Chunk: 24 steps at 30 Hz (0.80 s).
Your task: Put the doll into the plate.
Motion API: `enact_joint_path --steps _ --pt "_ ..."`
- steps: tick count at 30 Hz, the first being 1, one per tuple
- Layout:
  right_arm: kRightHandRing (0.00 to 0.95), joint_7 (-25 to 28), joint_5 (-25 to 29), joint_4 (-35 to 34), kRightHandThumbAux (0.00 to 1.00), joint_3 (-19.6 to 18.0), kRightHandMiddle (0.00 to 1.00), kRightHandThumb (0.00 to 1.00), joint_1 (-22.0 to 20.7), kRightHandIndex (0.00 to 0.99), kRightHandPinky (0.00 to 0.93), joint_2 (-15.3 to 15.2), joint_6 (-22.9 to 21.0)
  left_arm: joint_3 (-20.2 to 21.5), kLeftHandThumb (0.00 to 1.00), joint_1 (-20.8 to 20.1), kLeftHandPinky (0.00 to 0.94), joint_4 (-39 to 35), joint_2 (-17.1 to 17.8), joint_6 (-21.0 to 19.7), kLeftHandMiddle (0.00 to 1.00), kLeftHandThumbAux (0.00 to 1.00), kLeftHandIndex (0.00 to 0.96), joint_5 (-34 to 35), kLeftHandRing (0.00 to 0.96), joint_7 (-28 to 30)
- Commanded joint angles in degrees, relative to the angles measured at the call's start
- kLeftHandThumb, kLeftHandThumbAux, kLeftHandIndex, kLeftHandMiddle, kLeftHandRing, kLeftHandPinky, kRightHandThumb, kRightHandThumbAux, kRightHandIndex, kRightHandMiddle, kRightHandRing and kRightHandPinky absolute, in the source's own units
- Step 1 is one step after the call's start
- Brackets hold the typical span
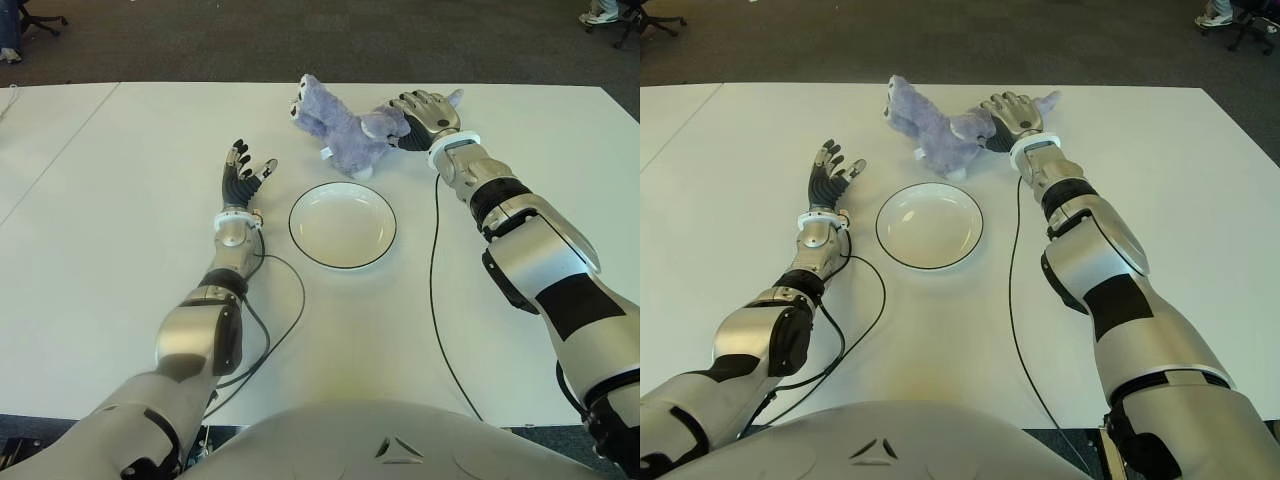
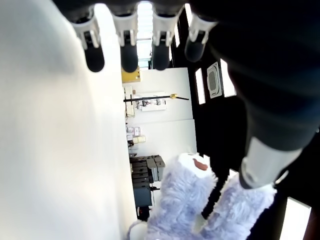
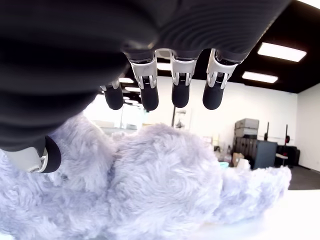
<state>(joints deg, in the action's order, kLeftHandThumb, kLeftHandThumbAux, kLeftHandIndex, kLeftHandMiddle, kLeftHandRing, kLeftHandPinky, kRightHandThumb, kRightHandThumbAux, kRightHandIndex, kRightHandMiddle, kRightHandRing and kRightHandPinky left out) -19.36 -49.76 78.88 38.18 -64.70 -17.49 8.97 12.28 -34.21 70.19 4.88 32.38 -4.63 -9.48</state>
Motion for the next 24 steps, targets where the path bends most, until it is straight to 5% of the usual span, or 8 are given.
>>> enact_joint_path --steps 1,24 --pt "0.0 1.78 -1.31 0.85 0.374 1.27 0.0 0.44 -1.78 0.0 0.05 2.07 -0.98 -1.03 0.055 12.93 0.123 7.89 -3.01 -8.03 0.101 0.72 0.06 -1.29 0.104 -0.73" --pt "0.0 2.18 -1.6 0.92 0.388 2.3 0.0 0.439 -2.19 0.0 0.035 2.2 -0.99 -1.19 0.052 12.97 0.114 7.91 -3.02 -7.78 0.107 0.659 0.063 -1.42 0.107 -1.29"
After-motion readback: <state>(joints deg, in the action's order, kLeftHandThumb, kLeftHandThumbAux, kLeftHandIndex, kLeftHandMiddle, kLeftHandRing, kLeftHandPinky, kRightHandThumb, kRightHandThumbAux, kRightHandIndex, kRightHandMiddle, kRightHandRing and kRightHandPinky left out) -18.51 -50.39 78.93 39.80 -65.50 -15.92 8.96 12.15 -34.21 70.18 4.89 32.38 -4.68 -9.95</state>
